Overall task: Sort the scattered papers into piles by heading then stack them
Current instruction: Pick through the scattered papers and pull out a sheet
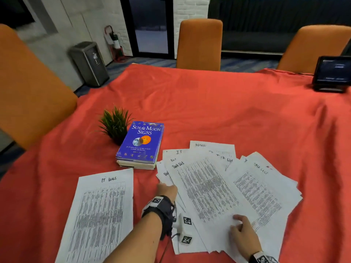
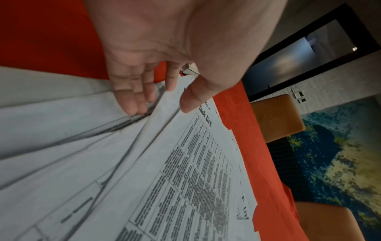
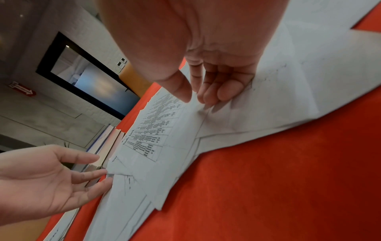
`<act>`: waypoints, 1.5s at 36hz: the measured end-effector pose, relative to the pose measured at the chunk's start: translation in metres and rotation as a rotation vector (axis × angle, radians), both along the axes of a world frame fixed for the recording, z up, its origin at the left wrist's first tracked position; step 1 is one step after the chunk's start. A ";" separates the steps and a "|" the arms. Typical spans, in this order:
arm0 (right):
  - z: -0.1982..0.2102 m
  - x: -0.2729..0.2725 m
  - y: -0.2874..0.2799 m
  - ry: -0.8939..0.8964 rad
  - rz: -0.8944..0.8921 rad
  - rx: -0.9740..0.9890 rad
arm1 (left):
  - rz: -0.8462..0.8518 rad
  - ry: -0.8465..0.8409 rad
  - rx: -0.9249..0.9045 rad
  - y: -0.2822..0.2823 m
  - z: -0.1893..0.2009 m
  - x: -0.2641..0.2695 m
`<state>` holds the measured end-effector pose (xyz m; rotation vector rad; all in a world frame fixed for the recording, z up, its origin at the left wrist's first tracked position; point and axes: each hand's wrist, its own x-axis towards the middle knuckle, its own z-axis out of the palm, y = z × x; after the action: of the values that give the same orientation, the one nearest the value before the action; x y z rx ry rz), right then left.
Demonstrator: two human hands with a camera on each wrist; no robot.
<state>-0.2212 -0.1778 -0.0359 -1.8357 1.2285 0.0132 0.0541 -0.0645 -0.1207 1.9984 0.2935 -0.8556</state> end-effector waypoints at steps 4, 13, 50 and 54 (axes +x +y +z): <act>0.002 -0.001 0.001 -0.006 0.014 -0.003 | 0.044 0.005 -0.042 -0.003 0.038 -0.015; 0.002 -0.002 0.001 -0.004 0.029 -0.012 | -0.031 -0.196 0.035 -0.001 0.114 -0.040; -0.002 -0.004 0.006 -0.040 0.045 -0.055 | -0.326 -0.446 0.318 -0.022 0.109 -0.057; -0.004 -0.004 0.005 -0.041 0.042 -0.059 | -0.350 -0.467 0.356 -0.026 0.111 -0.062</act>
<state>-0.2249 -0.1729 -0.0397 -1.9039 1.1731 -0.0371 -0.0079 -0.0908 -0.0097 2.5596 -0.1927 -0.5406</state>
